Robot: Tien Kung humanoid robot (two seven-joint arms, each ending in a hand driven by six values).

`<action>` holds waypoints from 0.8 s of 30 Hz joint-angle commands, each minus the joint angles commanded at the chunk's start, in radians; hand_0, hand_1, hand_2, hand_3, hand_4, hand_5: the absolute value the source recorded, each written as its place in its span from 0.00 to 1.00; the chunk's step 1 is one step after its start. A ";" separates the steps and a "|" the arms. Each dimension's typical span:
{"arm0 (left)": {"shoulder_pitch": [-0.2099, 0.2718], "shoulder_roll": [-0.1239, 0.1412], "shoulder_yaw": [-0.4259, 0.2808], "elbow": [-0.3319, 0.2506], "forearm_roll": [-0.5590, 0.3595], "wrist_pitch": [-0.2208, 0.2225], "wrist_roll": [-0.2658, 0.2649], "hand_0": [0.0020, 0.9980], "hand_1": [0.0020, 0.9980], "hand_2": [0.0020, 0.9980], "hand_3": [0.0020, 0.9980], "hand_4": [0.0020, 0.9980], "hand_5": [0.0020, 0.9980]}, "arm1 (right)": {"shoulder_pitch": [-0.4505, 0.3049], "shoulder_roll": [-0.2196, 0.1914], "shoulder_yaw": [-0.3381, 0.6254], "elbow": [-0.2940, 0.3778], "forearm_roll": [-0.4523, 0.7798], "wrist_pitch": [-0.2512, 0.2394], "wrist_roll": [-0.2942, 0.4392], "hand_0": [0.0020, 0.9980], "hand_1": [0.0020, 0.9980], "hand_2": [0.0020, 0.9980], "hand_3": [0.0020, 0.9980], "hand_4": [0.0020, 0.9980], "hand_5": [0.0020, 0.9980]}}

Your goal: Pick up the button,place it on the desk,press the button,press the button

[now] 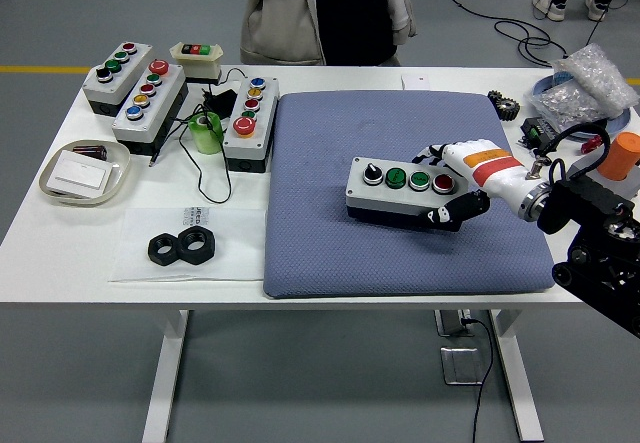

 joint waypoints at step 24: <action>-0.003 0.000 -0.003 0.001 0.000 0.002 0.000 0.68 0.64 0.74 0.79 0.70 1.00 | 0.011 0.005 0.037 -0.030 -0.073 0.153 -0.002 0.60 0.59 0.86 1.00 1.00 0.24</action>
